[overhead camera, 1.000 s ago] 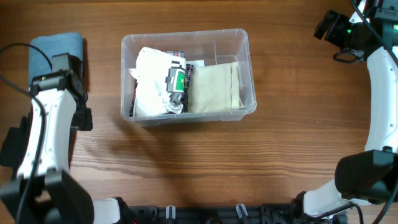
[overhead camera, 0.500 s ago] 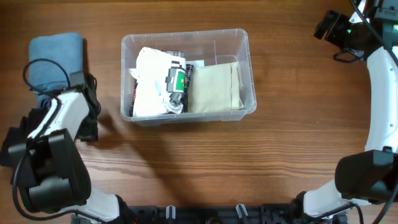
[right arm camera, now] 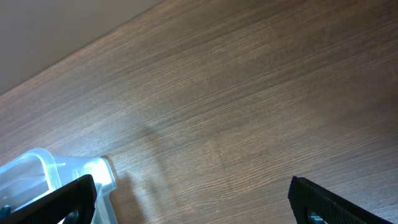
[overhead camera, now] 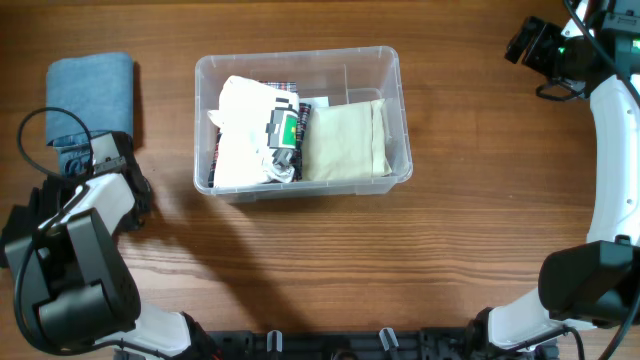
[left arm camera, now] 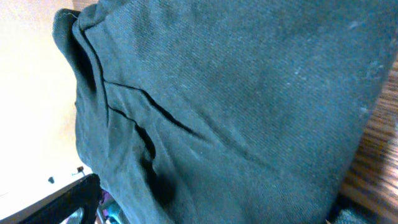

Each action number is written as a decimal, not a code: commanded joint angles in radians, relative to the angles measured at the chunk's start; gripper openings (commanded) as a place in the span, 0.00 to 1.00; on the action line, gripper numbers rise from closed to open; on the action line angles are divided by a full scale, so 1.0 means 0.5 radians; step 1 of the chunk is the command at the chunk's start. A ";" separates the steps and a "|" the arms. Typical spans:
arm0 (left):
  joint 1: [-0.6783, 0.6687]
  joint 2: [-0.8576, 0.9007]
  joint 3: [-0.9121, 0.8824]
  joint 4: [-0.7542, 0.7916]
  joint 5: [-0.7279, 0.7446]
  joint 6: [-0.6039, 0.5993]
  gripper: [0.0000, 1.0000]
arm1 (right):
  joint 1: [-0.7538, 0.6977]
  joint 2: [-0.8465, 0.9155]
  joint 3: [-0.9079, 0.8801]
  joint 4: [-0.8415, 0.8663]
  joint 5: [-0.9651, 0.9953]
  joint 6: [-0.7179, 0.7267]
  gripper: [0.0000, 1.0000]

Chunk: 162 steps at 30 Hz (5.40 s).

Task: Pack container
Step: 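Lift the black cloth and carry it right over the container, then lower the black cloth into the container's right side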

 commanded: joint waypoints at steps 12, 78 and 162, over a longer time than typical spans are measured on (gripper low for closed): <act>0.014 0.290 -0.161 0.430 0.146 0.181 0.56 | 0.005 0.002 0.005 0.004 0.027 0.026 1.00; -0.688 -1.057 1.315 -1.166 1.988 -1.190 0.04 | 0.005 0.002 0.005 0.004 0.027 0.026 1.00; -1.369 0.221 1.306 0.728 3.574 -2.441 0.04 | 0.005 0.002 0.005 0.004 0.027 0.025 1.00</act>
